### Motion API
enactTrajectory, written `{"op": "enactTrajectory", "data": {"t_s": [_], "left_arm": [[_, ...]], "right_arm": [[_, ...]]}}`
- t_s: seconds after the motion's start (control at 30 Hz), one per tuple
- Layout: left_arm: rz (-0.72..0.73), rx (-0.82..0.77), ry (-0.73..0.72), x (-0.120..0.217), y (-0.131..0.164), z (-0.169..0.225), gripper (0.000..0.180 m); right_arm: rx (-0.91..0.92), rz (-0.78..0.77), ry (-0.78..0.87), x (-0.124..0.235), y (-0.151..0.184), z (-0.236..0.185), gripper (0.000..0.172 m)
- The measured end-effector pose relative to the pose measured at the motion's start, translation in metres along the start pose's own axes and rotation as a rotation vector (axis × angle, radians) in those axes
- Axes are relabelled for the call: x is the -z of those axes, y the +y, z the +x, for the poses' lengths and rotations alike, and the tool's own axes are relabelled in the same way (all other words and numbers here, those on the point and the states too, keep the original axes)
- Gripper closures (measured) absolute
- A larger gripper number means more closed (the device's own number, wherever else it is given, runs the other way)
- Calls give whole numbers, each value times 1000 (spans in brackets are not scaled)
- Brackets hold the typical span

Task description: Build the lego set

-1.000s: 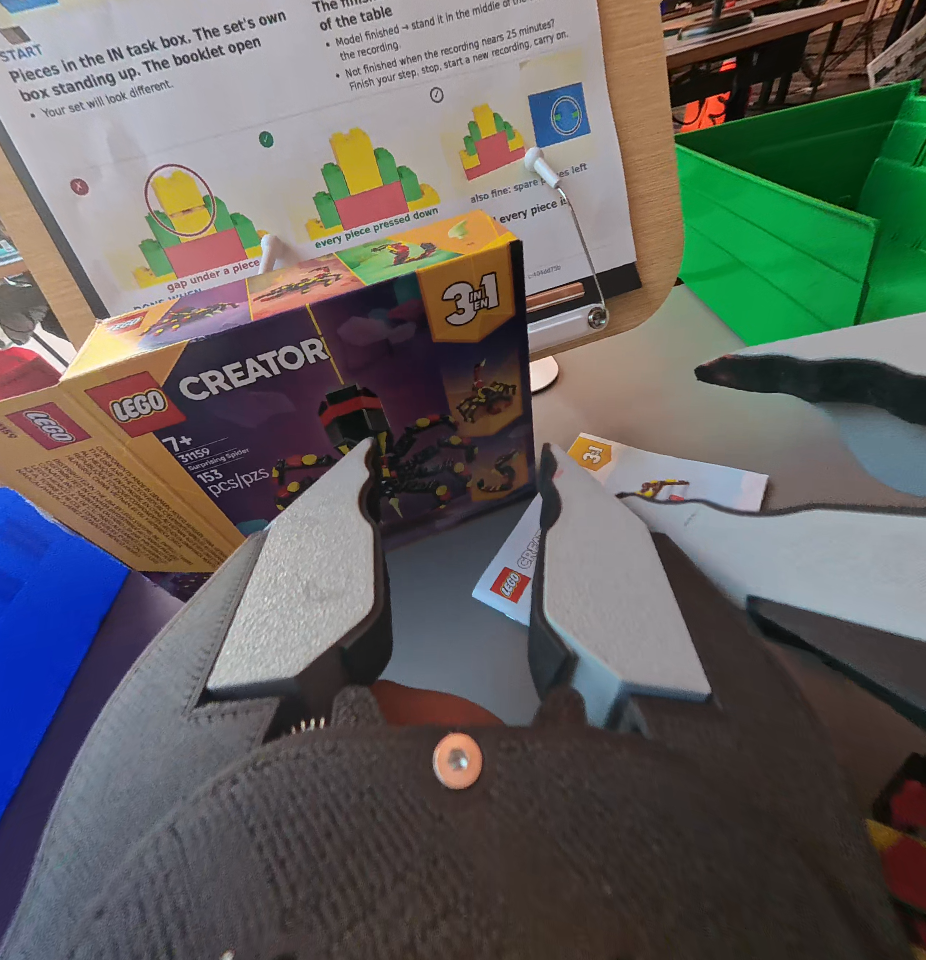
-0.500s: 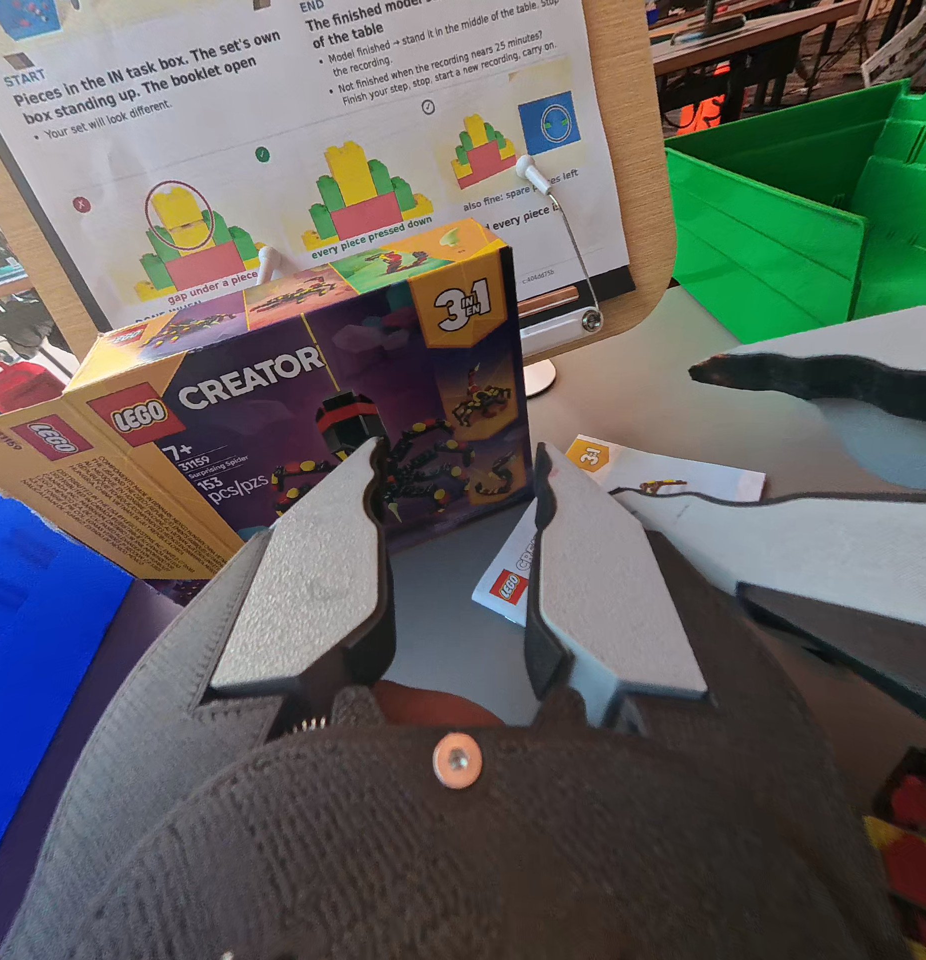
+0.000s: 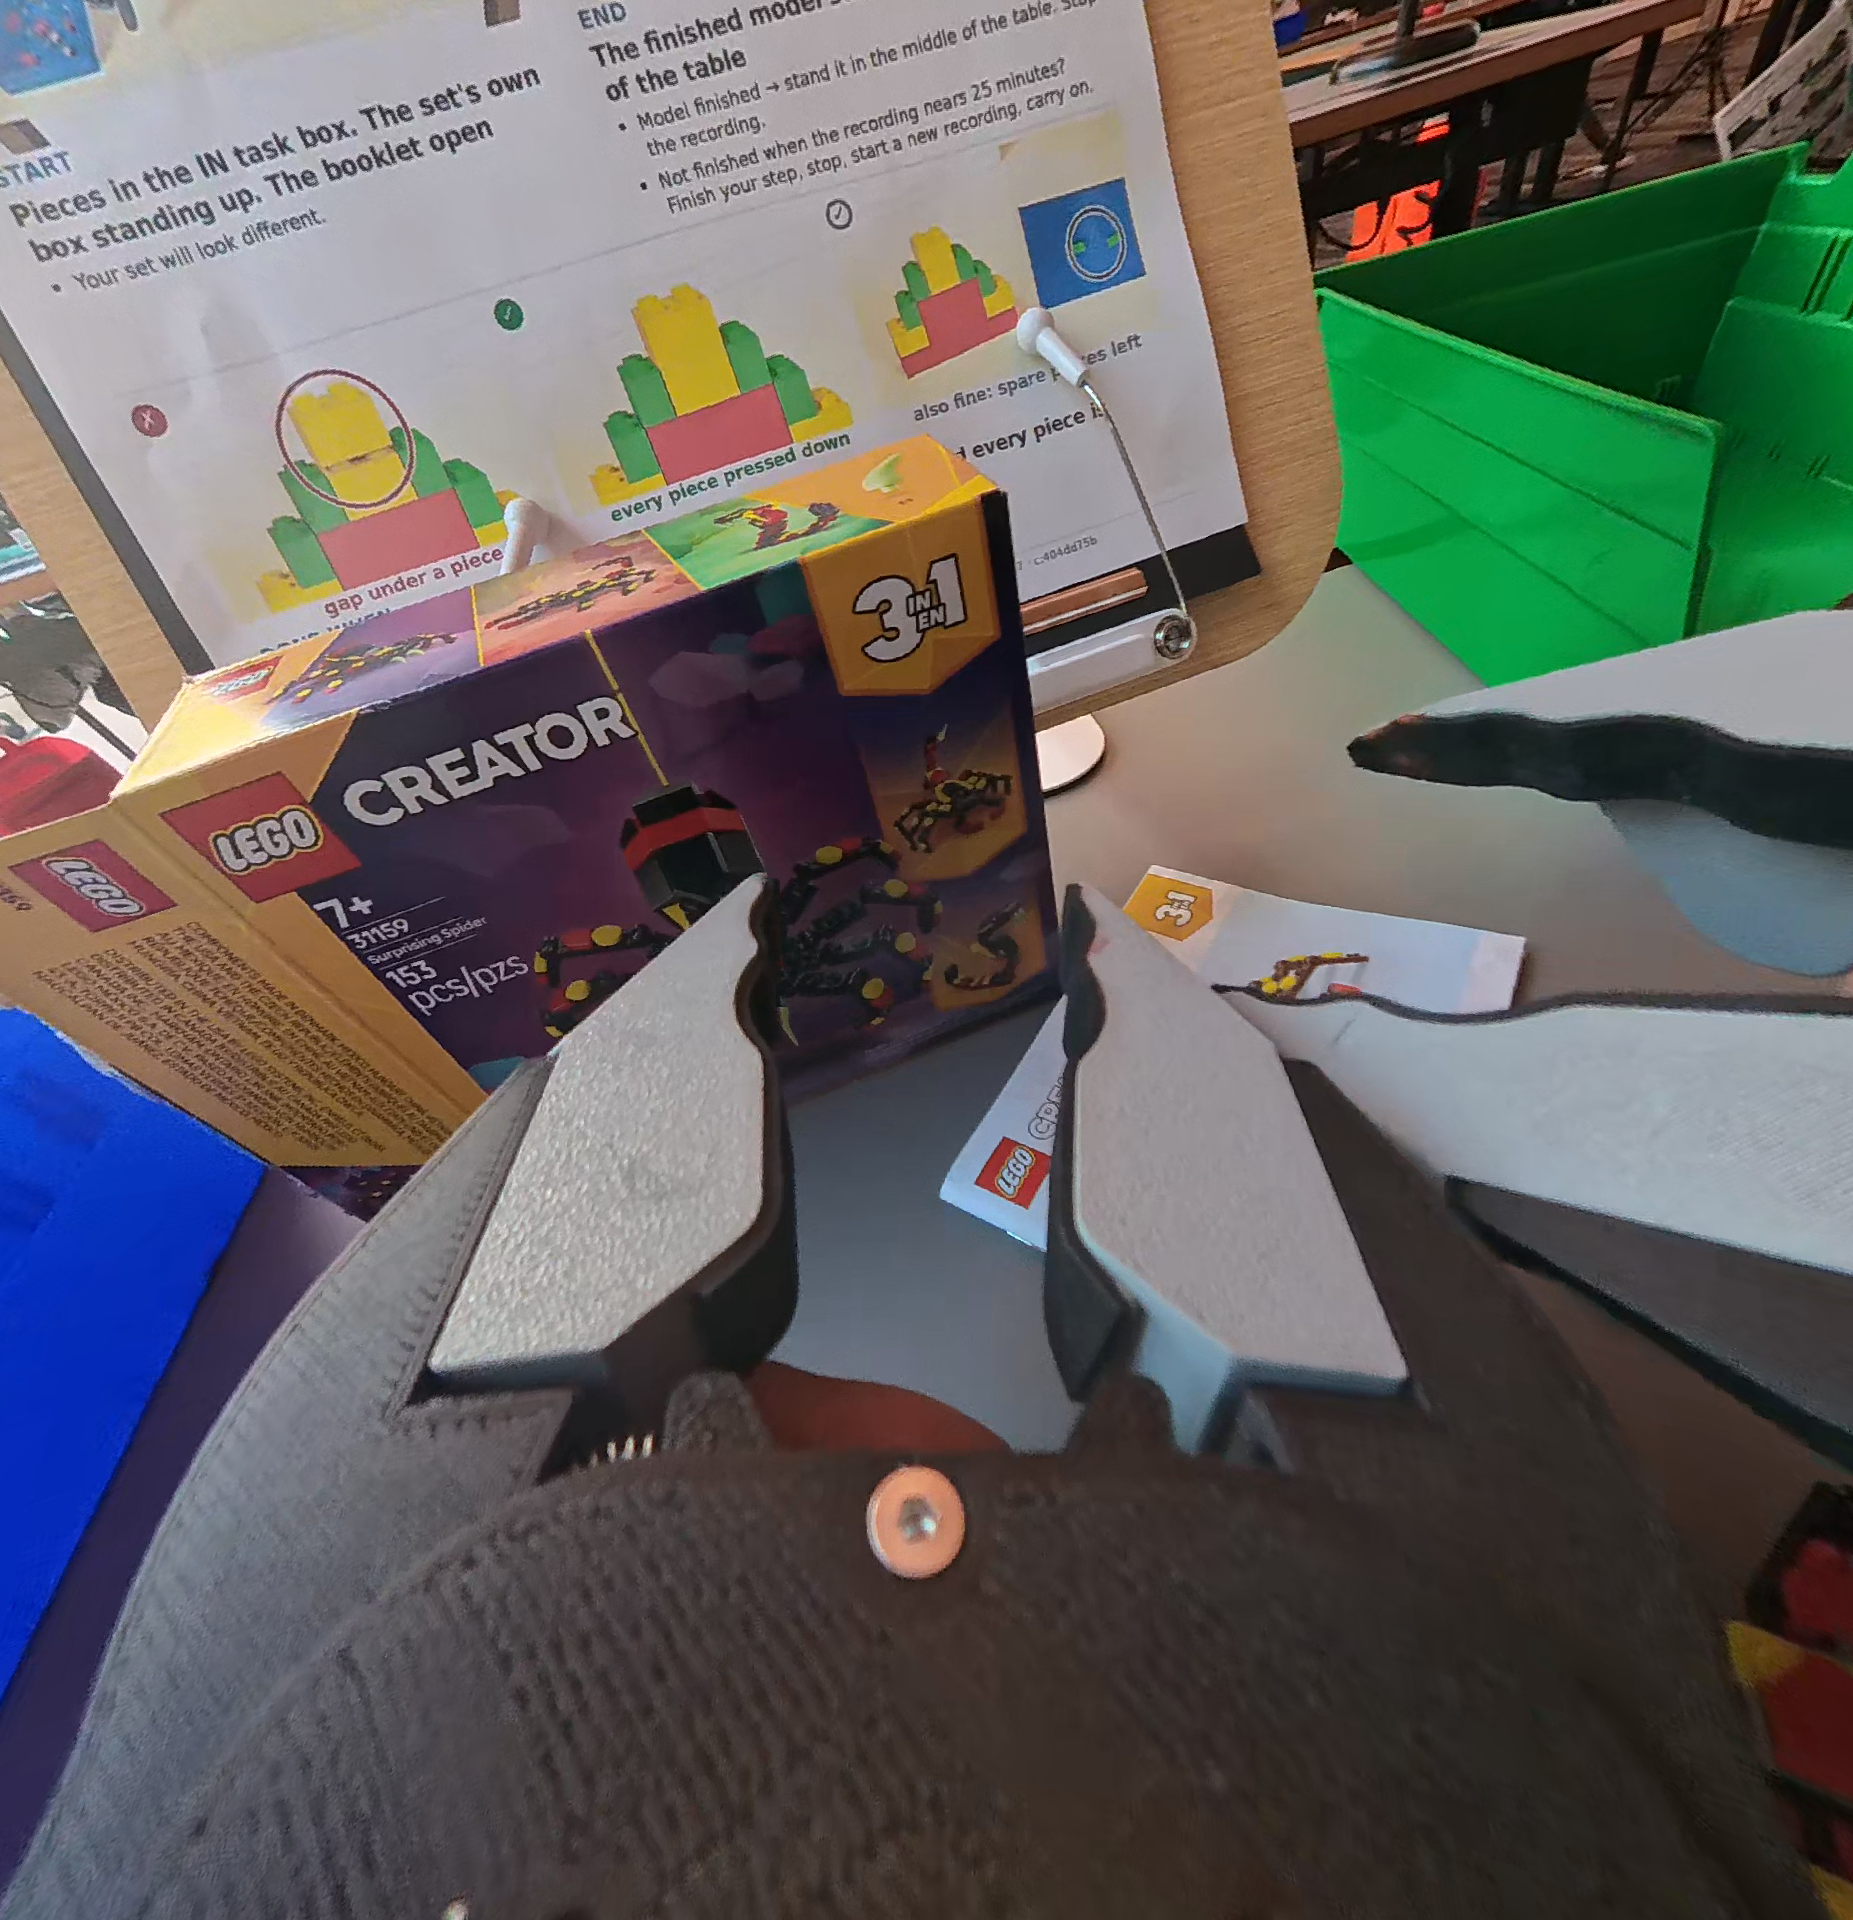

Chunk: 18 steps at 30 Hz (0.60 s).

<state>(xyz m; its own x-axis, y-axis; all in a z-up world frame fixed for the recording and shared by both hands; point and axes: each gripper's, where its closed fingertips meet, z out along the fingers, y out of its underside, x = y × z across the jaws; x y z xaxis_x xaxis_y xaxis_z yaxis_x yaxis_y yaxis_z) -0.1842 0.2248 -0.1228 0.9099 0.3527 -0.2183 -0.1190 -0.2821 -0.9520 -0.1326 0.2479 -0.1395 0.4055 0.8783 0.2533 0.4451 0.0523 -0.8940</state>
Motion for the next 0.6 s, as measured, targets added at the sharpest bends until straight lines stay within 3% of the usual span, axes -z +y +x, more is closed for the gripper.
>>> {"op": "enactTrajectory", "data": {"t_s": [0.6], "left_arm": [[16,2,-10,2,-4,-5,134]], "right_arm": [[-17,30,-19,2,-6,0,105]]}}
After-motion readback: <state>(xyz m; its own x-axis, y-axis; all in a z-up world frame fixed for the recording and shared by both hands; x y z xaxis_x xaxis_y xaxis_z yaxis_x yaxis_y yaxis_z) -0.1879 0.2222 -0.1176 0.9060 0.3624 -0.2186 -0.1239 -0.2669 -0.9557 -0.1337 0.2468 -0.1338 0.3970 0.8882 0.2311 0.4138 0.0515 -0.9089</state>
